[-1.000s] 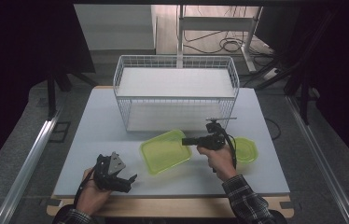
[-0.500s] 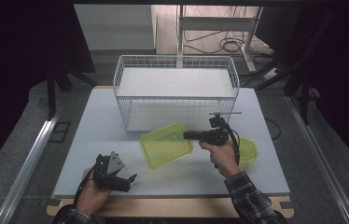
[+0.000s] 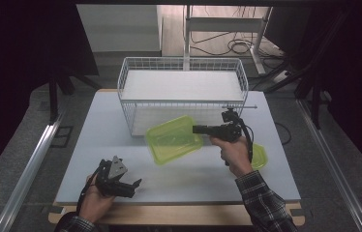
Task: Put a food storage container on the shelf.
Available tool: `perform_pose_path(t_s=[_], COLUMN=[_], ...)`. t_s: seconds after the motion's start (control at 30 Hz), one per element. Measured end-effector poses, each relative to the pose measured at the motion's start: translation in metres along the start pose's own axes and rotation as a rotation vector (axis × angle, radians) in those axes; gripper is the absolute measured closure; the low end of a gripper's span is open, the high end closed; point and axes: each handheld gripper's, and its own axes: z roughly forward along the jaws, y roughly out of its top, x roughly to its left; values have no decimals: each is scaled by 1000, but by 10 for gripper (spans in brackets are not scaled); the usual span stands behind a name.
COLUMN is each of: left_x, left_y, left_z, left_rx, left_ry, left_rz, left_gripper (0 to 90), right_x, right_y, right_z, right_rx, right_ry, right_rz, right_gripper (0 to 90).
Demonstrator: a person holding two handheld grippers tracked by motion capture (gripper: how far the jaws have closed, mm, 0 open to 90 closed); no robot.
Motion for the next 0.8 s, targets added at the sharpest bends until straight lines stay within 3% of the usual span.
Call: perform_pose_path(t_s=[0.53,0.8], left_x=[1,1], left_y=[0,-1], left_z=[1,1], left_rx=[0,-3], left_ry=[-11,-13], left_rz=[-4,-3], left_gripper=[25,25], right_x=[7,8], right_y=[34,54], right_z=[-19,-25], right_rx=[-95,-146], right_ry=[-5,-32], right_rz=[-4,-1], right_gripper=[801,802])
